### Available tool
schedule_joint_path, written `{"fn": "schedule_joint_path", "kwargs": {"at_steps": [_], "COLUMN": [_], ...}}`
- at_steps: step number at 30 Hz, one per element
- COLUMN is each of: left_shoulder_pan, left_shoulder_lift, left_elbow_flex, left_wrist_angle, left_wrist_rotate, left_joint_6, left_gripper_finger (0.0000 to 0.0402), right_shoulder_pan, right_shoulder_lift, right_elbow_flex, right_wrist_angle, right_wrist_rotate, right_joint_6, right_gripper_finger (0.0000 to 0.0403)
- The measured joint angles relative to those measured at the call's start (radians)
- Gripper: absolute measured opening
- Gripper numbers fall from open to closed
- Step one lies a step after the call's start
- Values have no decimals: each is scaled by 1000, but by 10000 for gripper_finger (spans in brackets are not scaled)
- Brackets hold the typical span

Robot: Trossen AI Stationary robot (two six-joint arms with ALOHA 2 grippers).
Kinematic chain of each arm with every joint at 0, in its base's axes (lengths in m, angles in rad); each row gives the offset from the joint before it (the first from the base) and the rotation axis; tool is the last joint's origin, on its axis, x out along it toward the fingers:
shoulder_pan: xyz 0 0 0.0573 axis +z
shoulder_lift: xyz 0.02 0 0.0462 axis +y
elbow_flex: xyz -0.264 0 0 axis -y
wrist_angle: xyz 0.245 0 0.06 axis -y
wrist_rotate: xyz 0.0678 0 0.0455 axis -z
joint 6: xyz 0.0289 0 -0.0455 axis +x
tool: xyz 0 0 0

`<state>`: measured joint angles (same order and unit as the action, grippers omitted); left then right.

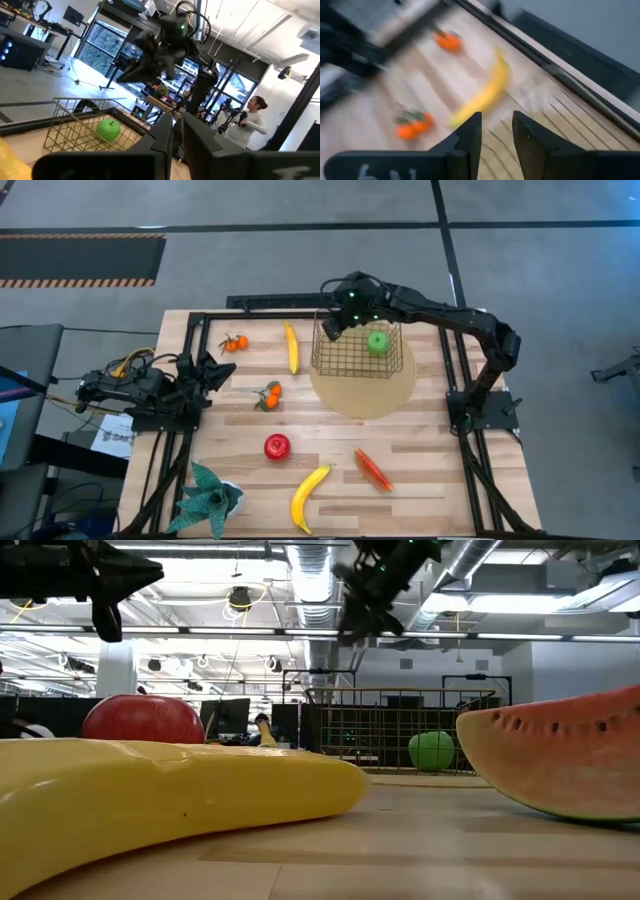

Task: Build produce basket
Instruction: Put the top tangerines into the wire basket

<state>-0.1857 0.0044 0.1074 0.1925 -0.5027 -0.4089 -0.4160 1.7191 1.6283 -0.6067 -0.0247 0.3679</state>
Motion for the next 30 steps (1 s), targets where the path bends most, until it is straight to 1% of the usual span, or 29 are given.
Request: {"fn": "schedule_joint_path", "kwargs": {"at_steps": [4,9,12,14,17,21,24,27,29,30], "left_shoulder_pan": [0,0,0,0,0,0,7,35,69,92], "left_shoulder_lift": [0,0,21,56,144,275,374,478,547,580], "left_elbow_flex": [0,1,47,106,214,366,475,579,641,672], "left_wrist_angle": [0,-3,-78,-172,-318,-542,-707,-866,-980,-1034], "left_wrist_rotate": [9,9,4,-14,-64,-181,-275,-351,-387,-386], "left_joint_6": [-5,5,4,9,27,43,-9,-96,-173,-211], "left_gripper_finger": [33,35,35,35,35,50,76,109,131,141], "right_shoulder_pan": [5,20,40,50,53,52,49,50,47,45], "right_shoulder_lift": [0,1,2,2,0,2,2,2,2,2], "right_elbow_flex": [1,57,132,204,306,411,501,586,642,671], "right_wrist_angle": [110,118,105,62,-28,-157,-267,-371,-432,-462], "right_wrist_rotate": [-77,-104,-112,-113,-110,-108,-108,-109,-109,-109], "right_joint_6": [16,21,11,-29,-78,-89,-90,-121,-132,-134], "right_gripper_finger": [129,129,129,129,129,129,129,129,129,129]}}
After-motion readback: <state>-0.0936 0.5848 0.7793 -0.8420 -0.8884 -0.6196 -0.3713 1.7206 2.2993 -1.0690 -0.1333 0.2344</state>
